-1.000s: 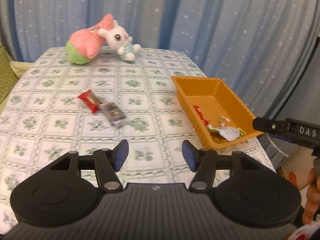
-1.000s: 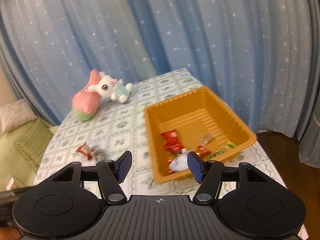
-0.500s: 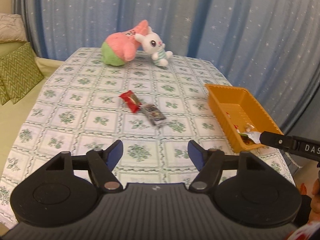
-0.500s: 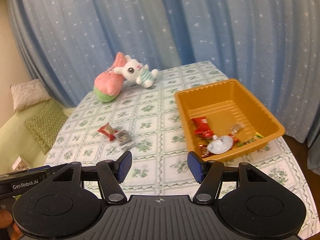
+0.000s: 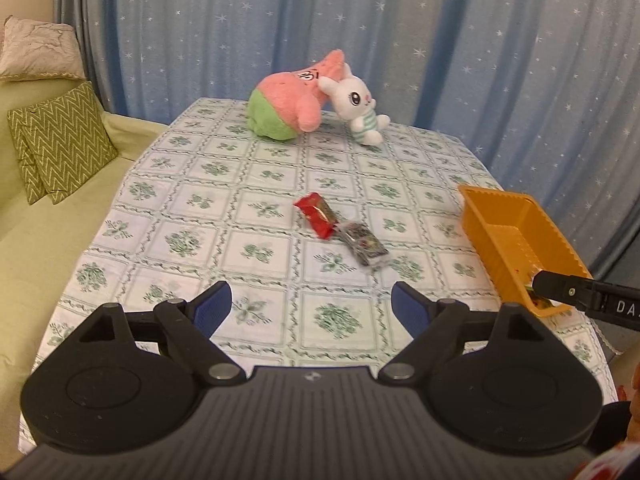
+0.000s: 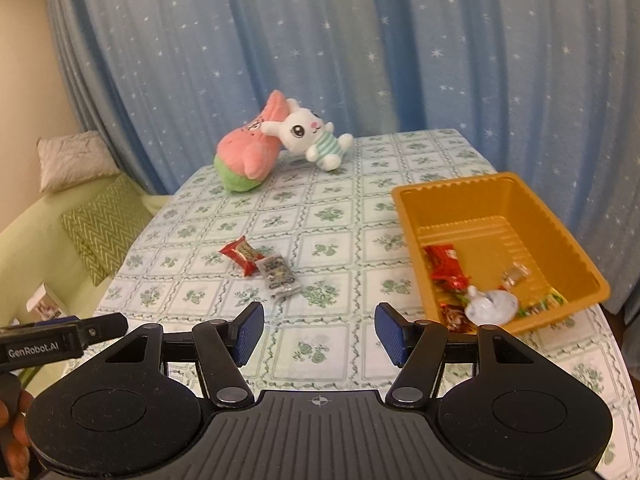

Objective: Organize snacks
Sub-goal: 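Pull both tools back from the tray toward the red and silver packets, then grasp the silver packet with the right tool while the left tool grasps the red packet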

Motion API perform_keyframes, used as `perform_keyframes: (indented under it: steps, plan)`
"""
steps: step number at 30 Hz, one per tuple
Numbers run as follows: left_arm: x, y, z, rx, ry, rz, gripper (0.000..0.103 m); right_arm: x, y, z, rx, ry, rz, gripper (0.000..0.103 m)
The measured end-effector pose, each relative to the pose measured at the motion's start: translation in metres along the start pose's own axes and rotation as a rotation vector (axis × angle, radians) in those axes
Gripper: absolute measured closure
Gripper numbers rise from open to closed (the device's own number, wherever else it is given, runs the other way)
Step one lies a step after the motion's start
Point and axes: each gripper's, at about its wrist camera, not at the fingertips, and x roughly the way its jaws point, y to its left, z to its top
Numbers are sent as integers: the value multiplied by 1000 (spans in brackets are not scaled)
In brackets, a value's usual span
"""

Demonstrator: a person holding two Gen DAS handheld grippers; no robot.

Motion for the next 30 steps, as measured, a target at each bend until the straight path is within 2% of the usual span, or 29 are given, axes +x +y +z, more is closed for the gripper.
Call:
perform_keyframes:
  steps: [6,15,22,30]
  plan:
    - [18,12,13,13,9,15,16,31,12,9,-57,8,21,41]
    - [69,23,23,37,41,9,15,95,24,12,-123,40,49,41]
    - [111,32,23,35,49,16,15,147,24,11,-160,56,71,41]
    - [153,38,19,62,66,-17,19,198,26,8,-231,91,106,41]
